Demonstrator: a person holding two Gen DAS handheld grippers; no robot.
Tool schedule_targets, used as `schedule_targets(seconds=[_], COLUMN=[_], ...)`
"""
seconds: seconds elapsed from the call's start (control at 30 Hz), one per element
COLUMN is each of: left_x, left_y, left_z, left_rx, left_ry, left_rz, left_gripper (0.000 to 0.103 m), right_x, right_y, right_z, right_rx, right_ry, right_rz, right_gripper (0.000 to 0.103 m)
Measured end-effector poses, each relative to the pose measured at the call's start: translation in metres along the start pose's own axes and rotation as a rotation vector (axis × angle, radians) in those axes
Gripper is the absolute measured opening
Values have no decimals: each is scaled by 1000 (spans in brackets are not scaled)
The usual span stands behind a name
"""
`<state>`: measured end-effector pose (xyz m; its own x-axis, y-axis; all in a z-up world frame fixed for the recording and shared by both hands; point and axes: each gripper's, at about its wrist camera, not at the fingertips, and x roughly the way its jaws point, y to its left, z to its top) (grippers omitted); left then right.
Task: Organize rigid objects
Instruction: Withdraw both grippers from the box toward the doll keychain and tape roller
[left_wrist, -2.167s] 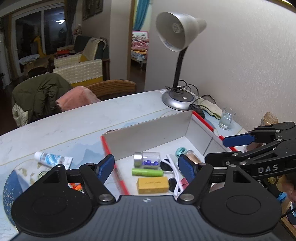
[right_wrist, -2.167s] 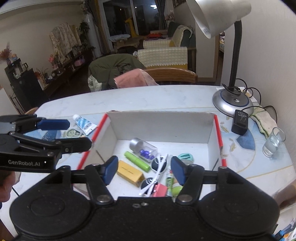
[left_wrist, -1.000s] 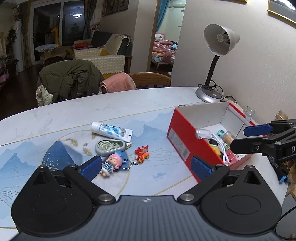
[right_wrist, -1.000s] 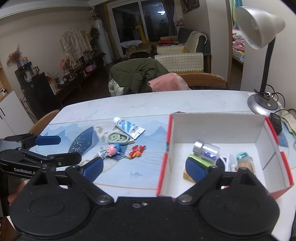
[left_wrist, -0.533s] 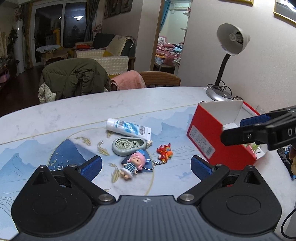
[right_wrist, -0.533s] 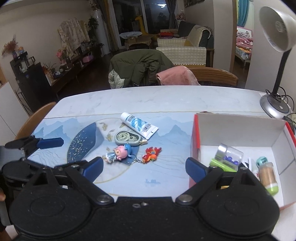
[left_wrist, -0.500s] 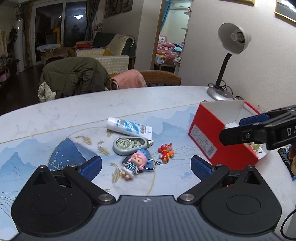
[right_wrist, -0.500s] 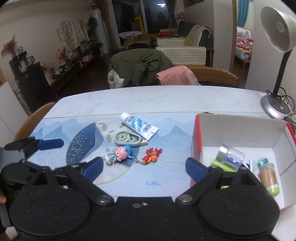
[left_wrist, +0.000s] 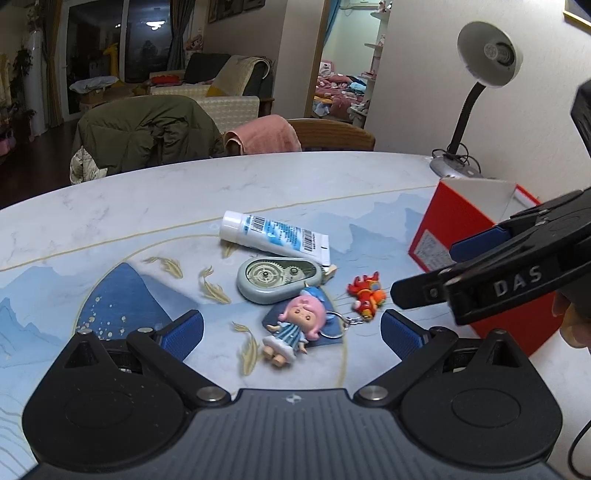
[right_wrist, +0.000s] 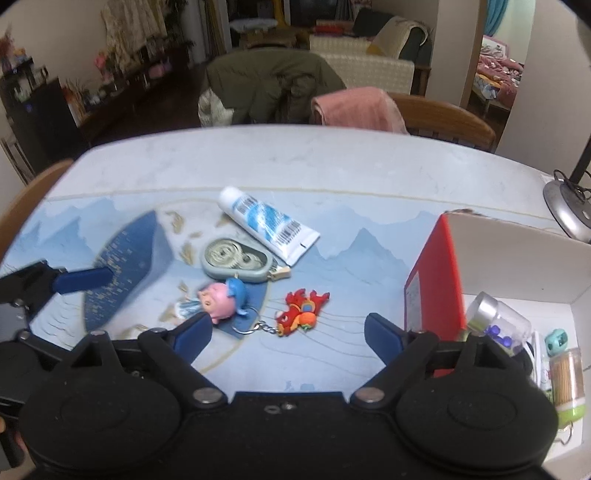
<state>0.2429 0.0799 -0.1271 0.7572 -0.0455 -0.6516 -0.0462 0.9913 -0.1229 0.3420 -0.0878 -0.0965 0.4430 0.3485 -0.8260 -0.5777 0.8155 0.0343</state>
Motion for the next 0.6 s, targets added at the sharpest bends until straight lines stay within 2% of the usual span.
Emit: schedule_targets(seconds=[0.13, 0.27, 0.53, 0.6], left_x=[14, 26, 44, 45], left_y=[-1, 1, -1, -1], left_z=[-3, -4, -6, -6], left_rx=[43, 57, 82, 83], left_ry=[-3, 6, 30, 32], left_rz=[36, 23, 14, 7], left_gripper=[103, 103, 101, 98], right_x=[20, 36, 61, 64], right_y=[2, 2, -3, -5], right_z=[3, 6, 6, 5], right_rx=[-21, -30, 3, 8], right_ry=[38, 65, 109, 111], right_rz=[-14, -19, -13, -21], right_gripper=[85, 84, 76, 76])
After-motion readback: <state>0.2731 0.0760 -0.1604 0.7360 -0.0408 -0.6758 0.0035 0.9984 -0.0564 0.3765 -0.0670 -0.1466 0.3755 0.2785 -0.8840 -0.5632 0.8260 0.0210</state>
